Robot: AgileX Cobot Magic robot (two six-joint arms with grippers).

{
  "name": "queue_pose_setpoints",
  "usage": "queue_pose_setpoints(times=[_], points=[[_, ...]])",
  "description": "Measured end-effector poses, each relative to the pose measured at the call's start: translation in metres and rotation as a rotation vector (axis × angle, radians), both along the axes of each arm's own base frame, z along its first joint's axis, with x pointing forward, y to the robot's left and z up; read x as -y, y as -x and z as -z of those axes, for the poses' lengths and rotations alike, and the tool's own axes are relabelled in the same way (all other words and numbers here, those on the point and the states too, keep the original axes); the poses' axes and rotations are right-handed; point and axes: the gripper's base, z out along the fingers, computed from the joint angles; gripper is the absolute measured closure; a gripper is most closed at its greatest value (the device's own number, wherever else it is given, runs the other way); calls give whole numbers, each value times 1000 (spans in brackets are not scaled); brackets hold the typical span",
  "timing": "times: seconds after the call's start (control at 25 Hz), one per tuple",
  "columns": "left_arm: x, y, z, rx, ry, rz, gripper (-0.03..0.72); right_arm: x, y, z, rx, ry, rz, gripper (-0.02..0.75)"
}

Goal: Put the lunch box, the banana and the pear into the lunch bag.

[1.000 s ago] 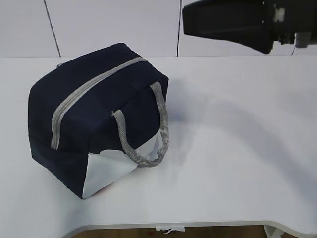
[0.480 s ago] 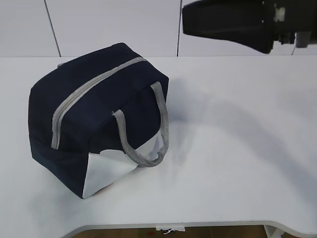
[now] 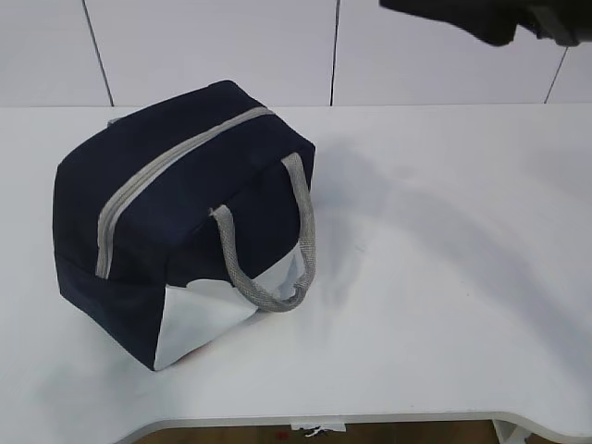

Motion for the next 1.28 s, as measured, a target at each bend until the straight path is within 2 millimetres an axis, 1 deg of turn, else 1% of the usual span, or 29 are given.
queue_pose_setpoints(times=[0.16,0.24,0.36,0.52,0.68,0.92,1.28], points=[[0,0,0,0,0,-2,451,10,-9,-2,41,-3,148,356],[0,0,0,0,0,-33,451,15,-12,0,54,7,208,356],[1,0,0,0,0,-148,451,20,-15,7,63,36,267,356],[3,-1,0,0,0,-310,450,22,-16,14,55,51,293,356],[3,-1,0,0,0,-396,449,26,-17,17,57,59,340,356],[4,-1,0,0,0,-420,449,33,-19,22,61,66,418,356],[4,-1,0,0,0,-421,449,33,-19,23,58,65,419,356]])
